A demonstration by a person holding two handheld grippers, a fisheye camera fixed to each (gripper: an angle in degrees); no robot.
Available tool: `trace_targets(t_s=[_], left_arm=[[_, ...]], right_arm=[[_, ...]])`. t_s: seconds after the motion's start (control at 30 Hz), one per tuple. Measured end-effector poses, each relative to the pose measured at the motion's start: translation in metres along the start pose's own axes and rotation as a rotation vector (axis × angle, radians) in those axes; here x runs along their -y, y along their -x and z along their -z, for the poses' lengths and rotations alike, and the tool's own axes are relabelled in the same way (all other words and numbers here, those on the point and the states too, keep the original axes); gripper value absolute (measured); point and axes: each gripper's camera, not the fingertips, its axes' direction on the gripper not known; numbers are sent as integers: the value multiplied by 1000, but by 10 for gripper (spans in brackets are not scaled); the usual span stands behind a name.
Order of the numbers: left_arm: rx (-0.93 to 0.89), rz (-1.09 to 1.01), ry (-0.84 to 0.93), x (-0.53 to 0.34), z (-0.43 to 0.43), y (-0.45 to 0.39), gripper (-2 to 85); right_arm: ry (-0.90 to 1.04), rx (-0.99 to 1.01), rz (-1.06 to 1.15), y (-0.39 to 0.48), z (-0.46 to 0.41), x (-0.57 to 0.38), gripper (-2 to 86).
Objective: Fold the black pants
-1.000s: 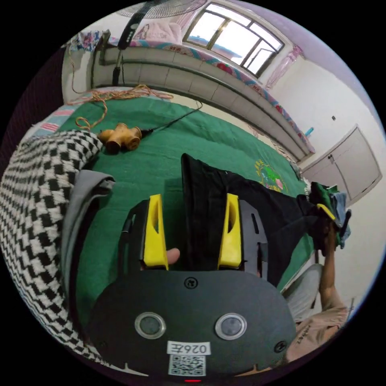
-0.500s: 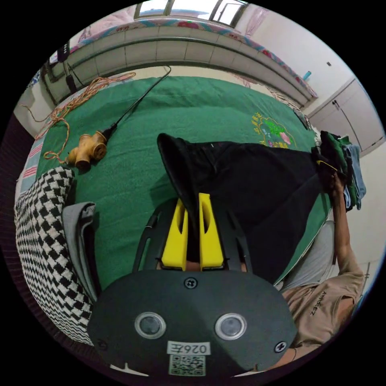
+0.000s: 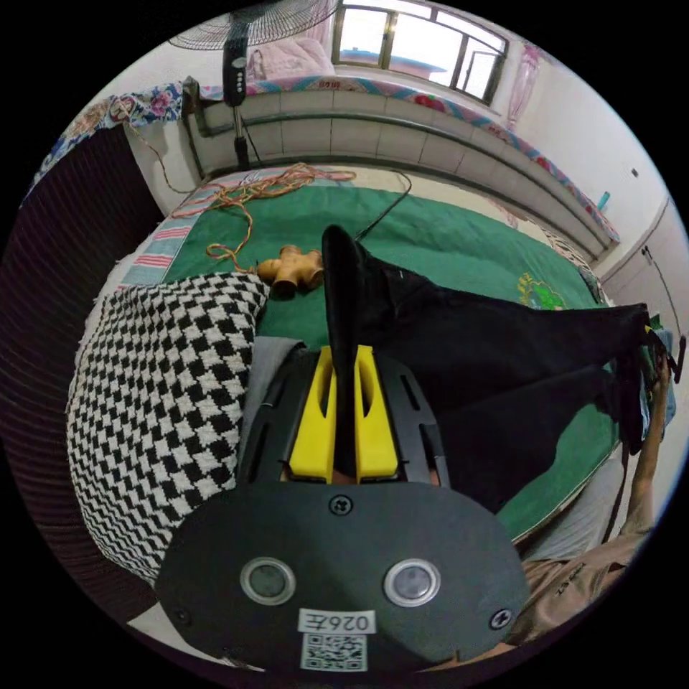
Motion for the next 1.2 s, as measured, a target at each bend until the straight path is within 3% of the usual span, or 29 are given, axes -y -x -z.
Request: trace_targets(t_s=[0.13, 0.2, 0.27, 0.4, 0.47, 0.53, 0.6, 0.67, 0.77, 0.83, 0.9, 0.97, 1.03, 1.1, 1.2], left_arm=[[38, 25, 74, 0, -24, 3, 58], [33, 90, 92, -4, -22, 9, 57], [37, 146, 58, -11, -10, 13, 41], [8, 145, -76, -34, 11, 11, 21], [8, 71, -46, -39, 1, 5, 19], [-62, -10, 71, -43, -22, 2, 16], [-185, 29, 93, -55, -30, 12, 2], [-190, 88, -52, -72, -8, 21, -5], [-182, 47, -355, -115, 42, 18, -9], [-330, -31, -551, -148, 70, 14, -9], [-526, -79, -770, -190, 98, 15, -8], [-615, -140, -810, -214, 109, 12, -6], [-582, -263, -707, -232, 111, -3, 0], [-329, -420, -512, -261, 99, -36, 33], [-27, -571, -439, -305, 72, -72, 96]], right_arm=[[293, -139, -86, -31, -83, 3, -7], [340, -271, -135, -38, -100, -5, -10], [261, -348, -166, -35, -98, -15, -11], [33, -245, -80, -3, -87, -32, -10], [124, -169, 73, 15, -107, -31, -10], [474, -153, 136, 21, -160, -34, -9], [384, -152, 95, 21, -154, -39, -9], [373, -167, 94, 21, -137, -37, -9], [127, -136, 13, 19, -77, -37, -9], [-60, 30, -18, 14, -35, -51, -9], [-119, 94, 0, 12, -19, -64, -9], [-83, 83, 37, 12, -17, -74, -9], [14, 20, 110, 16, -29, -85, -8], [79, -35, 178, 22, -41, -91, -7], [156, -110, 319, 37, -61, -95, 10]])
